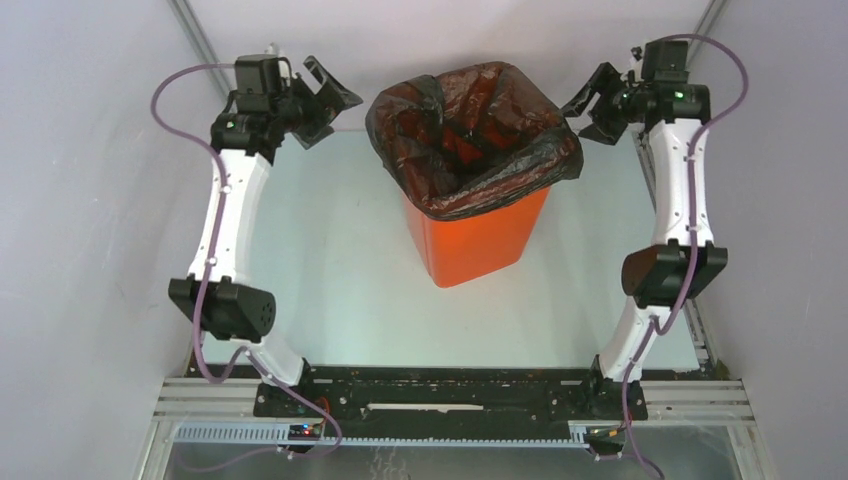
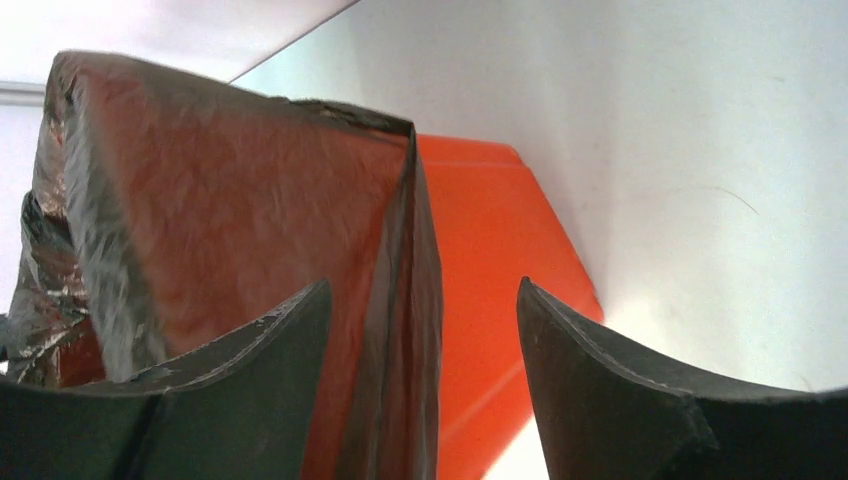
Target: Put the trash bags into the trash bin
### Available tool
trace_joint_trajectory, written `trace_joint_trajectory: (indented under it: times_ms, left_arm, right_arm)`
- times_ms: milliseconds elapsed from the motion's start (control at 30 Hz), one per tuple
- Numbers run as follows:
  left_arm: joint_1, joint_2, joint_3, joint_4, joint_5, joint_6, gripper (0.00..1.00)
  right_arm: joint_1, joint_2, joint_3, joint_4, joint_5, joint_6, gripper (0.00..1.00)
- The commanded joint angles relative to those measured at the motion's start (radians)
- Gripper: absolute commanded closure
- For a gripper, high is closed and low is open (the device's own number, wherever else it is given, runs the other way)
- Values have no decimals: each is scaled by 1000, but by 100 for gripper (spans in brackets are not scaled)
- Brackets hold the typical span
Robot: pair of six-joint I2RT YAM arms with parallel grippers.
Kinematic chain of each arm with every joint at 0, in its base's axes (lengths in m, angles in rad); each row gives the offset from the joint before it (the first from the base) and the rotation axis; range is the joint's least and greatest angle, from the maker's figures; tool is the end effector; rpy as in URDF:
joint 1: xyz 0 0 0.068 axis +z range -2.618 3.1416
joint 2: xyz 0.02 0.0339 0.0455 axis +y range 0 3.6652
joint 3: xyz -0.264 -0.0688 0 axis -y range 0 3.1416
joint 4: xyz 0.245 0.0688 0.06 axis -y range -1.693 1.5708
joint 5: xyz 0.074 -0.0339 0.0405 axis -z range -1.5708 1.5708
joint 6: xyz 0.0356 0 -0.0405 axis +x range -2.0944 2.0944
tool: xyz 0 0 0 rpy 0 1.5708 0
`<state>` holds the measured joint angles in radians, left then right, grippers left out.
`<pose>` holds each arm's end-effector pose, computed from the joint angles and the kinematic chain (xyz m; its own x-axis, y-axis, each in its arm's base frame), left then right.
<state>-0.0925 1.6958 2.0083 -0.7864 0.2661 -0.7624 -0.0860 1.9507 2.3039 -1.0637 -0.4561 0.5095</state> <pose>0.3616 -0.0429 0.4584 -0.5511 -0.6181 -0.5606 -0.0809 0.7082 -0.7013 0.4072 -0.0194 0.4306 -0.6919 0.4992 -0.5216 0.0939 0.7786 0.6205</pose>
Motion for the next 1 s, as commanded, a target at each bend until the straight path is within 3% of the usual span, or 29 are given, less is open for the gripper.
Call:
trace_joint_trajectory:
  times_ms: [0, 133, 233, 367, 500, 633, 833, 967]
  left_arm:
    - [22, -113, -45, -70, -32, 16, 1]
    - [35, -246, -207, 27, 66, -57, 1]
    - [36, -384, -442, 248, 207, -230, 1]
    - [33, -567, -766, 541, 260, -449, 3]
    - [14, -610, -830, 563, 306, -475, 8]
    - [-21, -623, -868, 563, 278, -486, 8]
    - [-75, -613, -912, 603, 269, -545, 8]
    - [-91, -617, -930, 607, 251, -576, 10]
  right_arm:
    - [-25, -161, 34, -192, 135, -65, 22]
    - [-36, -299, -50, -229, 133, -81, 19]
    - [-34, -420, -106, -231, 84, -62, 17]
    - [-24, -587, -317, -107, -91, 40, 16]
    - [-23, -734, -608, 161, -259, 192, 20]
    - [-44, -765, -766, 380, -362, 346, 23]
    - [-52, -748, -777, 411, -347, 367, 28]
    - [-61, -743, -815, 388, -325, 331, 38]
